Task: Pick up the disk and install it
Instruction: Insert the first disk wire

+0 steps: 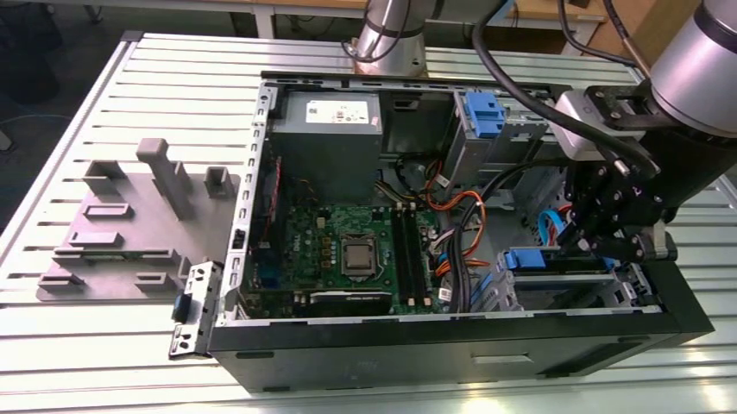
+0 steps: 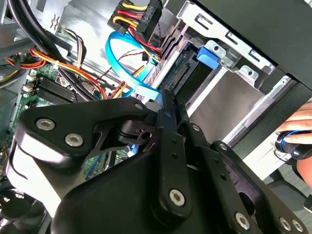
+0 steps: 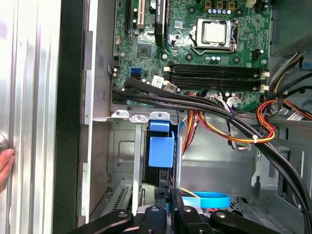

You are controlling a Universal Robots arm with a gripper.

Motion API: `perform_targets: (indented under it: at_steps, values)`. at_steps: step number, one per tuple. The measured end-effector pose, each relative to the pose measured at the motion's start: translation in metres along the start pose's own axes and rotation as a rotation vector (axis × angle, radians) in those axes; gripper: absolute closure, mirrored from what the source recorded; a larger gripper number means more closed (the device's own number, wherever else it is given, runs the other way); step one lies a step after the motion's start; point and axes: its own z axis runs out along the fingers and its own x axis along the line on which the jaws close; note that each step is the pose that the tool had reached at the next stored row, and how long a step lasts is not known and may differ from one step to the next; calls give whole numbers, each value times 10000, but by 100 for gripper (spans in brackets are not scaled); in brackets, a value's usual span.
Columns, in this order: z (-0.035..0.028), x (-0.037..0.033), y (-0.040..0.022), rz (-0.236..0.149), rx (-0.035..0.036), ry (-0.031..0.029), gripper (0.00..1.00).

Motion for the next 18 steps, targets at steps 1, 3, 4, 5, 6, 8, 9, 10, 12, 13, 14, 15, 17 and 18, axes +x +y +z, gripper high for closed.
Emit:
perform_targets:
  at_steps: [1, 3, 4, 5, 6, 8, 9, 10, 12, 13, 14, 15, 17, 18]
  values:
    - [4, 0, 0, 0, 1, 0, 84]
    - [5, 0, 0, 0, 0, 3, 84]
    - [5, 0, 0, 0, 0, 4, 84]
    - [9, 0, 0, 0, 0, 1, 84]
    - [15, 0, 0, 0, 1, -1, 84]
    - [16, 0, 0, 0, 1, 3, 84]
    - [16, 0, 0, 0, 1, 4, 84]
    - [16, 0, 0, 0, 1, 4, 84]
    - [18, 0, 0, 0, 1, 3, 84]
    - [24, 0, 0, 0, 1, 1, 84]
    - [34, 0, 0, 0, 2, -6, 84]
    - [35, 0, 1, 0, 2, -2, 84]
    - [34, 0, 0, 0, 1, 2, 84]
    - [33, 0, 0, 0, 2, 3, 84]
